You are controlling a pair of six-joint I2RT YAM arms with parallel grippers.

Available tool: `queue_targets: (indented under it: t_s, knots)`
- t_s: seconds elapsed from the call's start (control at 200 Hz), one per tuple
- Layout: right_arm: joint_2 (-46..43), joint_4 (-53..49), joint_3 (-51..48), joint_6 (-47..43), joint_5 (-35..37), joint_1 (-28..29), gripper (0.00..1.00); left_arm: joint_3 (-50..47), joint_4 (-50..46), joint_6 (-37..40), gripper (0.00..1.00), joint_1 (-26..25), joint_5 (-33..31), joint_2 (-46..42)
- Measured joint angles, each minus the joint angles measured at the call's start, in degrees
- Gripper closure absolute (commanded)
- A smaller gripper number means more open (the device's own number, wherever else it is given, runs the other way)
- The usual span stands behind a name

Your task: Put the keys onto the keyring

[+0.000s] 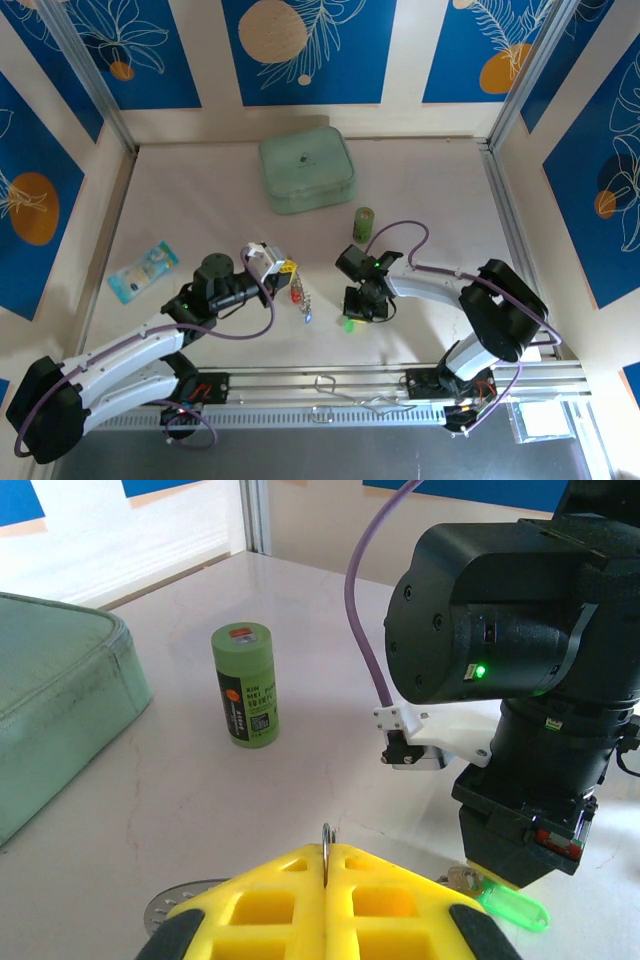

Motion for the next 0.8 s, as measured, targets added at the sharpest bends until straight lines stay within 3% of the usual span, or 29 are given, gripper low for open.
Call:
queue_targets:
  t_s: [0.52, 0.8]
  knots:
    - [-1.09, -6.71, 2.27, -9.09, 6.27, 0.26, 1.00, 0.00, 0.00, 0.00, 1.00, 0.00, 0.37, 0.04]
    - [1.01, -8.96, 6.54, -14.64, 9.73, 3.98, 1.00, 0.00, 0.00, 0.04, 1.00, 0.00, 0.42, 0.81]
